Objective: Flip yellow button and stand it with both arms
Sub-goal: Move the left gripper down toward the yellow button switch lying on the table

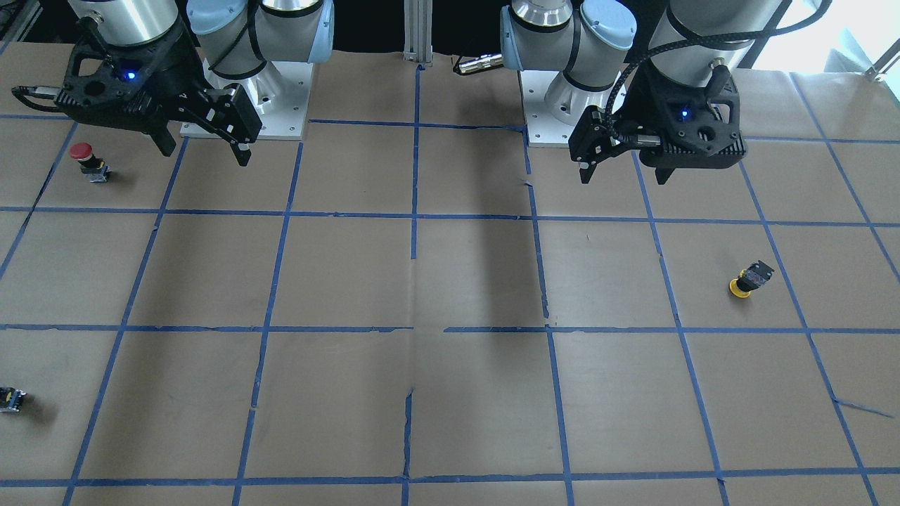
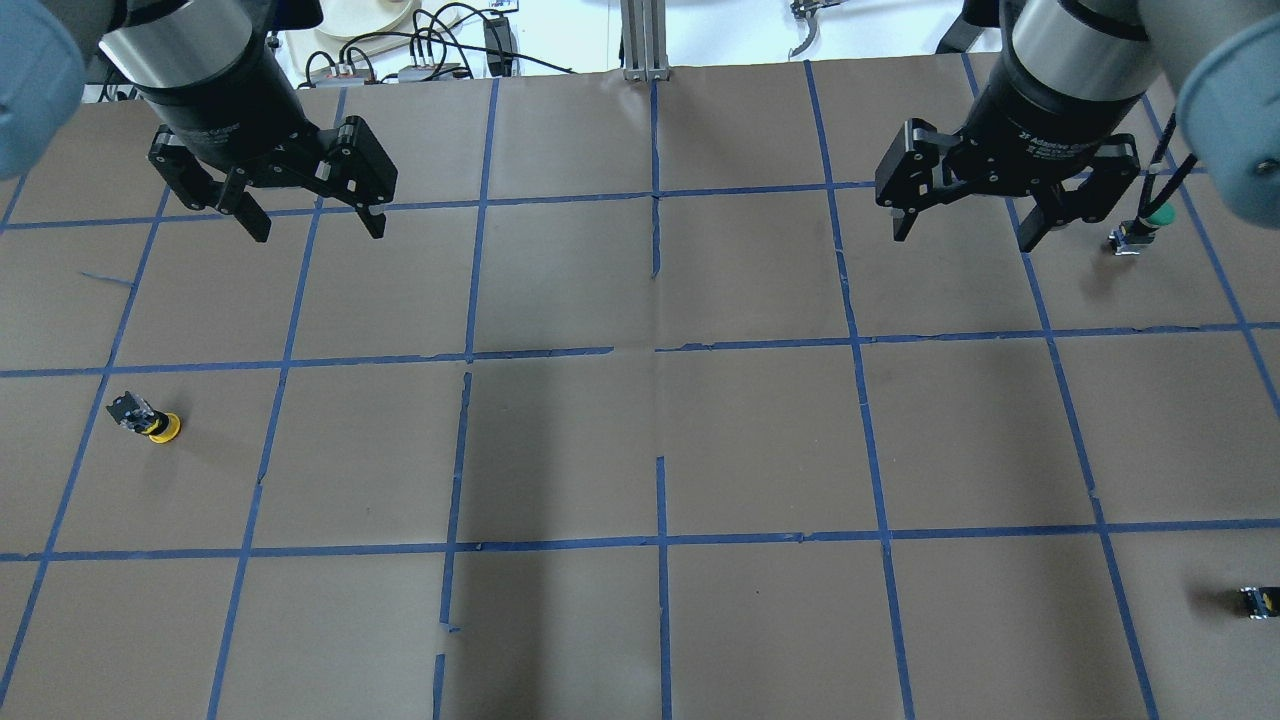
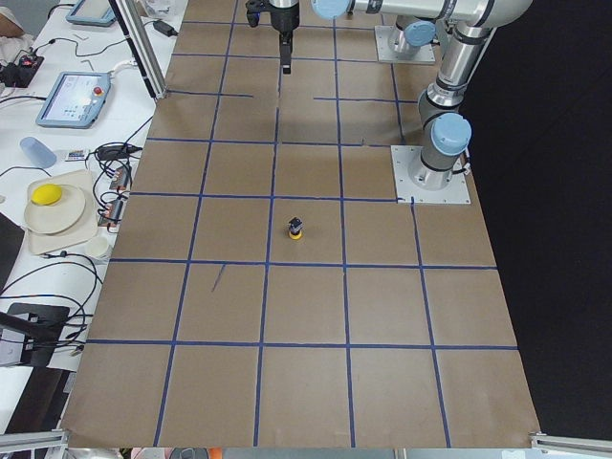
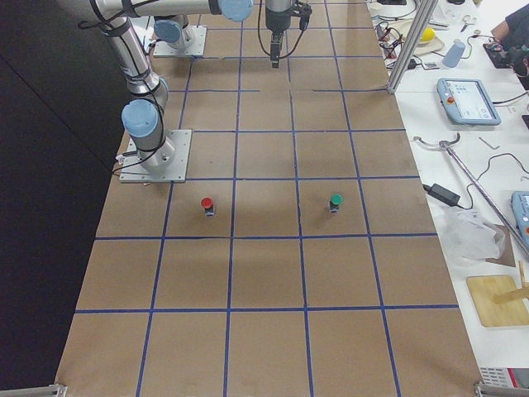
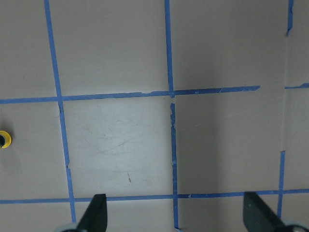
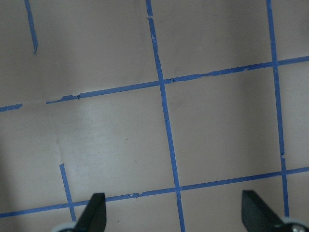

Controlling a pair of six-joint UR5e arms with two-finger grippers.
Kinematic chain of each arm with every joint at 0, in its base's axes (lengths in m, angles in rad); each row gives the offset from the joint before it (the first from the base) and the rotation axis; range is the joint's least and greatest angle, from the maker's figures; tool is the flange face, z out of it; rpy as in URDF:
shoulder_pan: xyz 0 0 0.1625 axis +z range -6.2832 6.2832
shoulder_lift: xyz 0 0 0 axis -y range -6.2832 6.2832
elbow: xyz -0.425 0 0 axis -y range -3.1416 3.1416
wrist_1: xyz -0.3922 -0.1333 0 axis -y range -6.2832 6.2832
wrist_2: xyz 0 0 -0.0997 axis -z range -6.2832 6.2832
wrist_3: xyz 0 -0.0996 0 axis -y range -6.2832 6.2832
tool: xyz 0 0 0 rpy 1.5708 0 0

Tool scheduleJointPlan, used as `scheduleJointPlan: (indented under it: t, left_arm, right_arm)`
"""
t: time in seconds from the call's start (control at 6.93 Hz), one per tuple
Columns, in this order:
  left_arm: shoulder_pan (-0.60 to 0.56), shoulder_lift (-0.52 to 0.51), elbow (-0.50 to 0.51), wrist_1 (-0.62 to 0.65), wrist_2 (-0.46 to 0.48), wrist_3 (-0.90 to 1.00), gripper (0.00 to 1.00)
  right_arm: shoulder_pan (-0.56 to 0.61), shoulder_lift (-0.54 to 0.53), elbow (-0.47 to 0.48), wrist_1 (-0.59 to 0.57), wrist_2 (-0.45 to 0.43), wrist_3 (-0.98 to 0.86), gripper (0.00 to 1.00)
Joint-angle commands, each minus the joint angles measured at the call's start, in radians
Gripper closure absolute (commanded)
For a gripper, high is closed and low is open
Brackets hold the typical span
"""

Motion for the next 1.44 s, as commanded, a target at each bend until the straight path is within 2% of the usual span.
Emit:
scheduleJointPlan:
  t: [0.0, 0.29, 0.43, 0.72, 1.01, 1.3]
  left_arm:
    - [-0.011, 0.015, -0.007, 0.002, 0.007, -0.014, 0.00]
    - [0.012, 0.001, -0.014, -0.003, 0.007, 0.000, 0.00]
    - [0.068, -0.005, -0.045, -0.001, 0.007, 0.088, 0.00]
    - [0.267, -0.005, -0.164, 0.029, 0.001, 0.361, 0.00]
    - [0.418, -0.014, -0.258, 0.140, 0.010, 0.618, 0.00]
    - [0.578, -0.049, -0.409, 0.380, 0.024, 0.894, 0.00]
  right_arm:
    - [0.000, 0.001, 0.002, 0.016, -0.001, 0.000, 0.00]
    - [0.000, 0.004, 0.000, 0.059, -0.002, -0.001, 0.00]
    - [-0.001, 0.005, 0.000, 0.073, -0.002, -0.001, 0.00]
    - [0.000, 0.002, 0.002, 0.079, -0.002, -0.001, 0.00]
    - [0.000, 0.001, 0.002, 0.079, -0.002, -0.001, 0.00]
    - [0.000, -0.004, 0.032, 0.076, -0.005, -0.001, 0.00]
